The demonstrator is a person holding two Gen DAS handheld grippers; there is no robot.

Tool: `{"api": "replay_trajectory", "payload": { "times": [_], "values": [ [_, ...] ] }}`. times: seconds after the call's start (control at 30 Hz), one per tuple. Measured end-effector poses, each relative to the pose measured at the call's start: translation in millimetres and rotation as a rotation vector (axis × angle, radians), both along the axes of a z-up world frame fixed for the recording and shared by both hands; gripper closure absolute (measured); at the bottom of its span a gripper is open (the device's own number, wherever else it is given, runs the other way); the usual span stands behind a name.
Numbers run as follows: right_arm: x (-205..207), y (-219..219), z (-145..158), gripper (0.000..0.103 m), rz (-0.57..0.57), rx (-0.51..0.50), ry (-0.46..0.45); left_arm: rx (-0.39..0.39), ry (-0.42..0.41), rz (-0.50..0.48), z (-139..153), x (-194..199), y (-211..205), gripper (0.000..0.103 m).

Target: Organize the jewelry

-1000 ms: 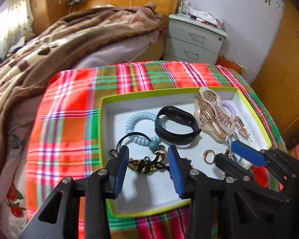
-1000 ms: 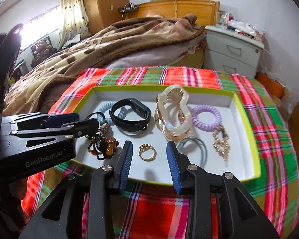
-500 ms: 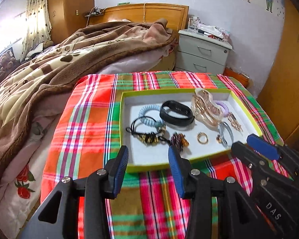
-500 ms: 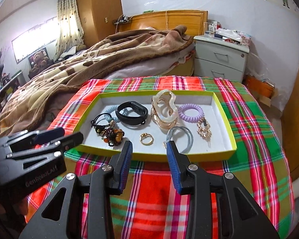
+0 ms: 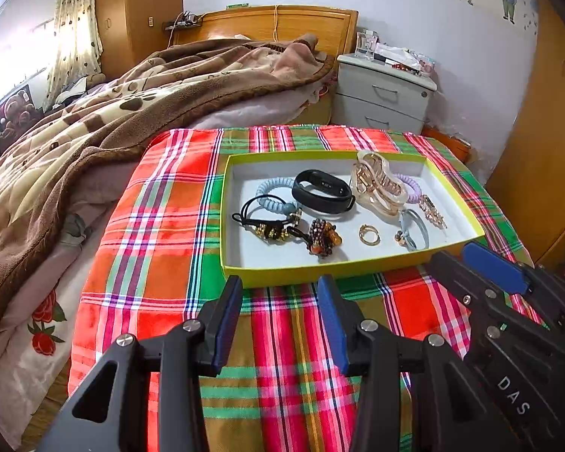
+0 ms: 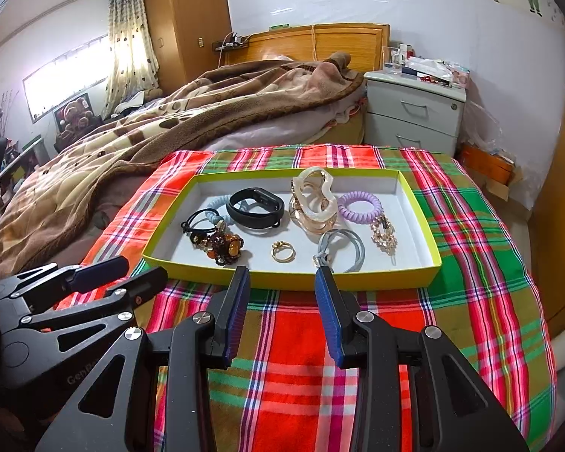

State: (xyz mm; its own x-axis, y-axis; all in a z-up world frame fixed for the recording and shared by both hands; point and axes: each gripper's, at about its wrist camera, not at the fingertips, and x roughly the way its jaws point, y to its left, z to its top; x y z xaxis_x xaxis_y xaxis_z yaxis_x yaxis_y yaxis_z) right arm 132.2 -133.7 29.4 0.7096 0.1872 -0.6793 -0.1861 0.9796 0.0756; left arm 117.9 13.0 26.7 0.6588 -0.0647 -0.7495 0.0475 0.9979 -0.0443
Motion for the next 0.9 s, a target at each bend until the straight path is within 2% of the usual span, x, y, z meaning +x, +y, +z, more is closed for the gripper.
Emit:
{"api": "replay_trajectory", "payload": {
  "times": [0.9],
  "values": [
    [-1.1,4.0,-2.0,0.066,-0.008,0.000,0.010,-0.018,0.006,0.033,0.7,-7.8,5.9,0.060]
  ]
}}
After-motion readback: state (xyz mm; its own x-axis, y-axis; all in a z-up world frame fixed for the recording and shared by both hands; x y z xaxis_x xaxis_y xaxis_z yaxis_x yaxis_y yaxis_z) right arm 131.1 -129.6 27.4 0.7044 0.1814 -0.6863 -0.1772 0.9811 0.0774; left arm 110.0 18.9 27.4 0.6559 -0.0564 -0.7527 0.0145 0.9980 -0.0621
